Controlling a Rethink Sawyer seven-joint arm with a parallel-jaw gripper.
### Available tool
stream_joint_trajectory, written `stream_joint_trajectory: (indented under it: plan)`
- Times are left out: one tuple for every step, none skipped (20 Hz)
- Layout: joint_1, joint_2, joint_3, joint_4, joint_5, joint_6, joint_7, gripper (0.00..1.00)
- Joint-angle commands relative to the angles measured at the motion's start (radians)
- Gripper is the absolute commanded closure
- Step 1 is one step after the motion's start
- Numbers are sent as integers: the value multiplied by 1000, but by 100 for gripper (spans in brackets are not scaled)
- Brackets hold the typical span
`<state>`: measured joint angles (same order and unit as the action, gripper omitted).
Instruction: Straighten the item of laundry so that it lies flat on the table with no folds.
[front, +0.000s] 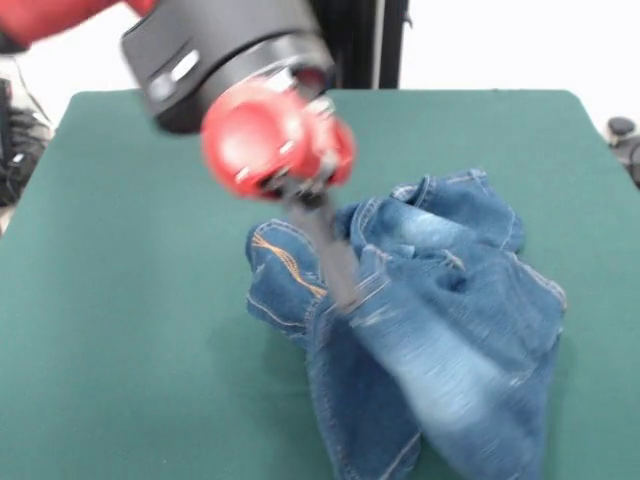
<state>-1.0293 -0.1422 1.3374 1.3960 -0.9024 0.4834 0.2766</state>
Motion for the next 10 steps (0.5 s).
stream_joint_trajectory:
  plan:
    - [27, 256, 82, -231, 78, 208, -959, 100]
    - [27, 265, 79, -248, 87, 224, -1007, 100]
    - [28, 271, 82, -264, 104, 244, -1050, 100]
    - [27, 278, 89, -270, 124, 261, -1086, 100]
    - [27, 281, 94, -279, 143, 275, -1101, 100]
    - [29, 282, 98, -282, 169, 285, -1088, 100]
    - [32, 281, 100, -288, 194, 291, -1066, 100]
    - [39, 268, 94, -288, 205, 290, -1038, 100]
    - [43, 255, 86, -290, 214, 291, -1026, 100]
    - [47, 235, 75, -286, 216, 283, -997, 100]
